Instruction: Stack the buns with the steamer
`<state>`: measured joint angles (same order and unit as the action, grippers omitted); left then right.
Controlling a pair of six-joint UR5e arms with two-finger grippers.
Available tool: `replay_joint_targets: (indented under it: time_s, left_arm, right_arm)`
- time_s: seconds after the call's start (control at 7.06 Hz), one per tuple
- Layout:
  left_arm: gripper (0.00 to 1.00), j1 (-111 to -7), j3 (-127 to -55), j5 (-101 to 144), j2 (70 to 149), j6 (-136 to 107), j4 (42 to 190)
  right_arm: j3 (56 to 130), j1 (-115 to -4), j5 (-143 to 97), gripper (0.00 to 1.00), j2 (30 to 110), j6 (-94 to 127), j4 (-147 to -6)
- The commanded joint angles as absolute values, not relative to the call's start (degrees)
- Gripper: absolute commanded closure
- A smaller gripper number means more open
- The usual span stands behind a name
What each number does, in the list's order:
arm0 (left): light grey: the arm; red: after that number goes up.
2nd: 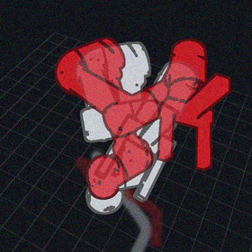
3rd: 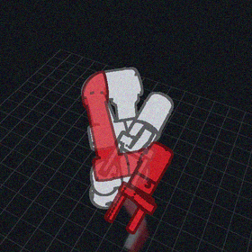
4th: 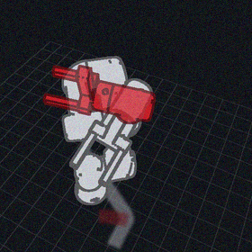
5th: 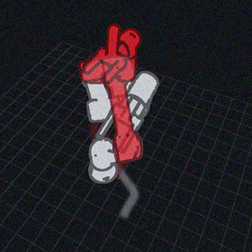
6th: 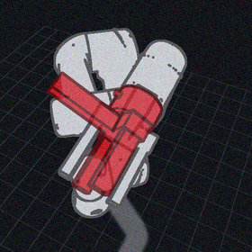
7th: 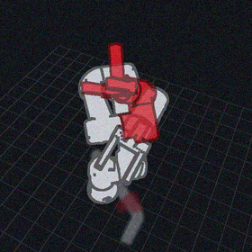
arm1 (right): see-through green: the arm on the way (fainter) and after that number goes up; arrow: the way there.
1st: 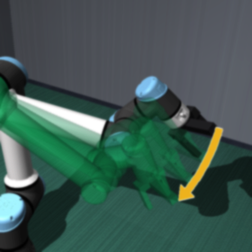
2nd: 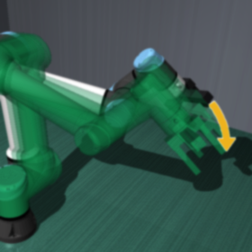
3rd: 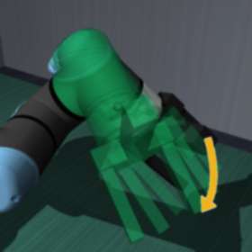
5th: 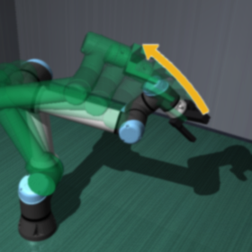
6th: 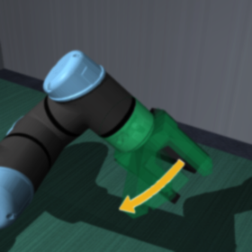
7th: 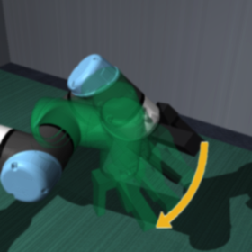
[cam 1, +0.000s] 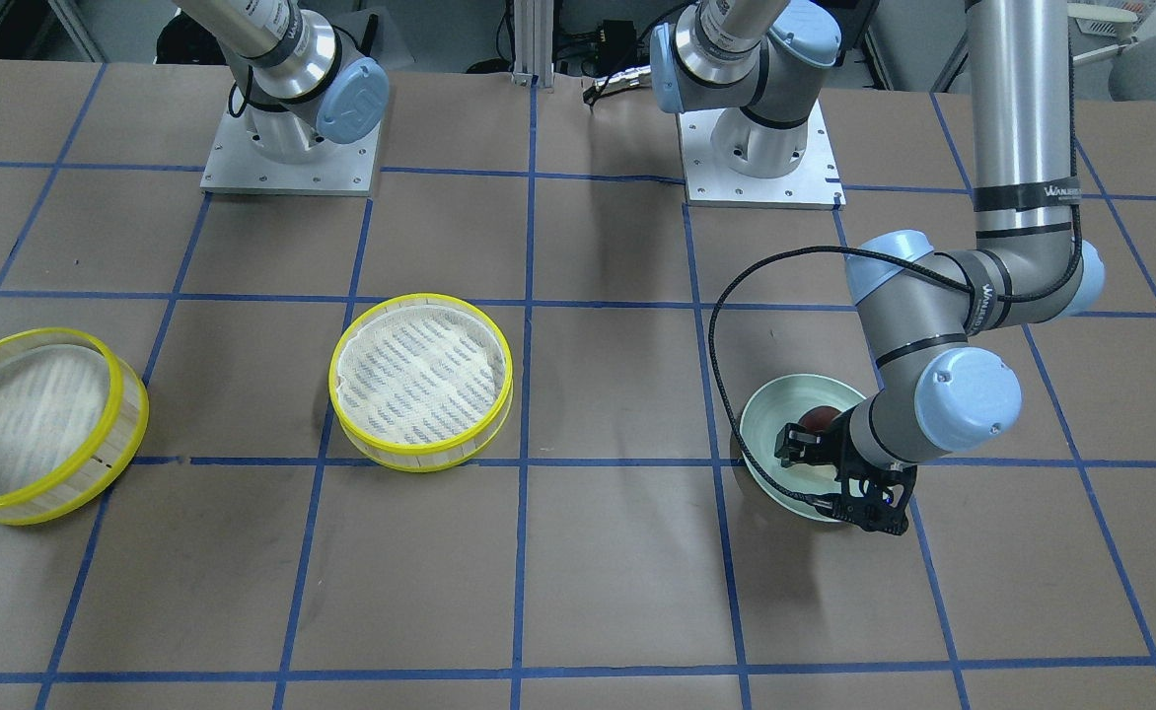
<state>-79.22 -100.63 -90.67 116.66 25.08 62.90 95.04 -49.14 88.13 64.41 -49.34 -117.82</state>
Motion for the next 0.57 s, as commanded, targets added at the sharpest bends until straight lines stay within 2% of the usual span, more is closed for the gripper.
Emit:
replay_joint_targets:
  time_s: [0.0,0.42]
  left_arm:
    - [1.00,-79.1,-100.6,-90.7,116.7,25.2,62.9]
    - [1.00,-79.4,-97.9,-90.1,112.8,19.4,65.1]
  right_arm:
    - [95.4,-52.1,88.2,1.00,67.7,-41.1,-113.7]
    - [97.1,-62.4,93.8,1.00,73.1,-28.7,-111.1]
